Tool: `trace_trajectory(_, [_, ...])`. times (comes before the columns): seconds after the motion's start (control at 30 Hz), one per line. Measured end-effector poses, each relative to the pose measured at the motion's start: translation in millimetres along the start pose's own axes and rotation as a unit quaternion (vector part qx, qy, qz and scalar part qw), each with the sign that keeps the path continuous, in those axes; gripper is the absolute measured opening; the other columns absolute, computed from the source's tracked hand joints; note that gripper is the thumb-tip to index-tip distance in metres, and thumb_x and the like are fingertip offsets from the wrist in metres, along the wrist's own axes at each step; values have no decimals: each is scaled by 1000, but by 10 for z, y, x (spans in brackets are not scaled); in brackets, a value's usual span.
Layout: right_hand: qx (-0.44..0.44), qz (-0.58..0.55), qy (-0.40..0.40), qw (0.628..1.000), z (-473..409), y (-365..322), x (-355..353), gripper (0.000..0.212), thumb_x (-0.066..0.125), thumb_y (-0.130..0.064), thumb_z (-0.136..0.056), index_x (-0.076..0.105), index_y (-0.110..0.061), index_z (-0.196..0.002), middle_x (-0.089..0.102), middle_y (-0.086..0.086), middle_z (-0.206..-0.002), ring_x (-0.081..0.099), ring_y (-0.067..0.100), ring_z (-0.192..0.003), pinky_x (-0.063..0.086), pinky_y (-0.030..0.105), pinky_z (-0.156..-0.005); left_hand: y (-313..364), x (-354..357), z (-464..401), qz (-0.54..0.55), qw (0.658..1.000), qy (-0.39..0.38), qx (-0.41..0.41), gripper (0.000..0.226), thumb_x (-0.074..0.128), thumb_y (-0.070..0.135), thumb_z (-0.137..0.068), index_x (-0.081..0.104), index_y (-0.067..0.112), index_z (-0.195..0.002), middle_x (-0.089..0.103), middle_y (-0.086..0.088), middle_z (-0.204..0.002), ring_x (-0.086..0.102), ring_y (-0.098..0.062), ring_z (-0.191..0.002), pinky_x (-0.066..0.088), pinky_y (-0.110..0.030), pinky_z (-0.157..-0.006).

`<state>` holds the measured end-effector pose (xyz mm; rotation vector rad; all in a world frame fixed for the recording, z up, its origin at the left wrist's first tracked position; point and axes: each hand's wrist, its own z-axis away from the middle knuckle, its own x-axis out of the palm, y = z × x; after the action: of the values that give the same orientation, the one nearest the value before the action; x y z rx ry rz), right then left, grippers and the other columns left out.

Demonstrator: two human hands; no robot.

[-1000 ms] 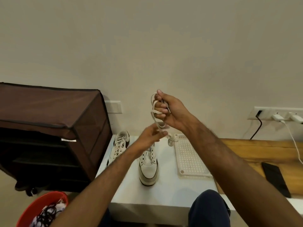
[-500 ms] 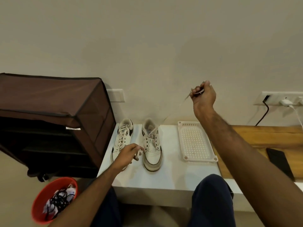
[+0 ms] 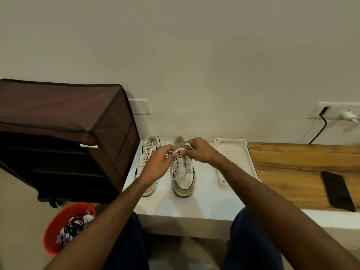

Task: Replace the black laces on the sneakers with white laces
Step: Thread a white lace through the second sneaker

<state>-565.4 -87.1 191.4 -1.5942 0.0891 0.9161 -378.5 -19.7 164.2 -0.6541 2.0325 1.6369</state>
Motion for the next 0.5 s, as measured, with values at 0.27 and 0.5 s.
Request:
trace_trajectory(0.27, [78, -378, 233, 892, -27, 222, -464, 16, 60, -8, -101, 69, -5, -88, 61, 2, -71, 48, 10, -54, 38, 20, -47, -561, -47, 278, -101, 989, -16, -106, 35, 42, 39, -108, 69, 25, -91, 69, 10, -96, 64, -10, -96, 50, -38, -88])
trace_trajectory(0.5, [99, -480, 360, 794, 36, 416, -688, 22, 51, -5, -104, 67, -7, -90, 53, 3, -72, 45, 6, -49, 38, 20, -43, -907, -172, 421, -121, 960, -56, -245, 39, 48, 36, -105, 74, 26, -78, 72, -6, -87, 67, -23, -81, 54, -43, -80])
